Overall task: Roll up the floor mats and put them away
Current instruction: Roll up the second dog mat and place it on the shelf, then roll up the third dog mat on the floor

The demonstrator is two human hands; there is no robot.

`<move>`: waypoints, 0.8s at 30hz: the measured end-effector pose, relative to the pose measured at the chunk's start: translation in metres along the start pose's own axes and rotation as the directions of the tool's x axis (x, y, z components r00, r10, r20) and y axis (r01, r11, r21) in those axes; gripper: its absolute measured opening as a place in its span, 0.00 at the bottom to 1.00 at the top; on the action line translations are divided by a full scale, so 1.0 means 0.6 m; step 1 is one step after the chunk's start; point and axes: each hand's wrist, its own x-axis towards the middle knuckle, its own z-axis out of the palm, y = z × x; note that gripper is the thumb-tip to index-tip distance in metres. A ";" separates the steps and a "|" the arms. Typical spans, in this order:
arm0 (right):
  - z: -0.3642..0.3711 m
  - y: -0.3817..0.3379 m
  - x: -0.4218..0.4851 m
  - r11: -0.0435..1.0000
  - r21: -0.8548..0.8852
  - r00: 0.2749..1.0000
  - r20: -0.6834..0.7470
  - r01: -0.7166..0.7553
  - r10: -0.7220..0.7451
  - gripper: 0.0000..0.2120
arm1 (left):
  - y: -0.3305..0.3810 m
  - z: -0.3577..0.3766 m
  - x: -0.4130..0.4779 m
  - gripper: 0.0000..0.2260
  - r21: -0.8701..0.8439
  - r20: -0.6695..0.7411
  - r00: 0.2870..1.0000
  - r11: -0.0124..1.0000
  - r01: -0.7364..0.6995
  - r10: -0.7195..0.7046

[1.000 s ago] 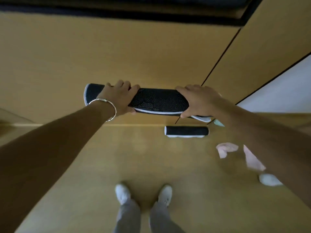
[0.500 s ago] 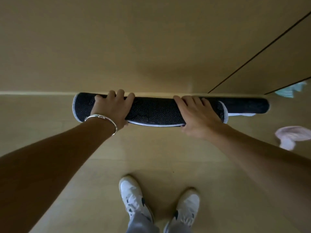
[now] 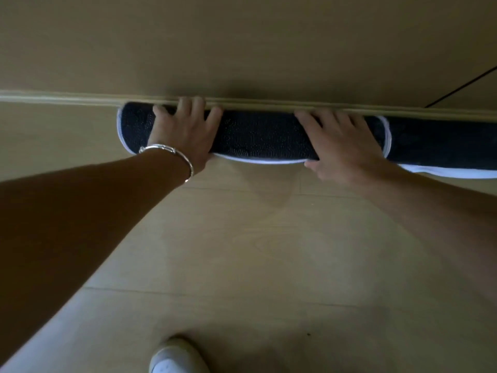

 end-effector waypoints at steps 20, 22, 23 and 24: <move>-0.159 -0.021 -0.077 0.986 0.125 0.960 0.270 -0.112 0.075 0.35 | -0.031 -0.151 -0.053 0.27 -0.215 0.341 0.922 0.970 -0.110 0.181; -0.241 -0.027 -0.111 0.979 0.174 0.950 0.309 -0.106 0.048 0.30 | -0.052 -0.238 -0.082 0.23 -0.261 0.420 0.861 0.947 -0.189 0.288; -0.288 -0.026 -0.127 0.977 0.190 0.949 0.314 -0.095 0.031 0.27 | -0.062 -0.288 -0.095 0.22 -0.271 0.446 0.832 0.936 -0.226 0.330; -0.337 -0.024 -0.143 0.972 0.213 0.947 0.319 -0.096 0.023 0.24 | -0.074 -0.340 -0.106 0.21 -0.283 0.464 0.809 0.926 -0.252 0.362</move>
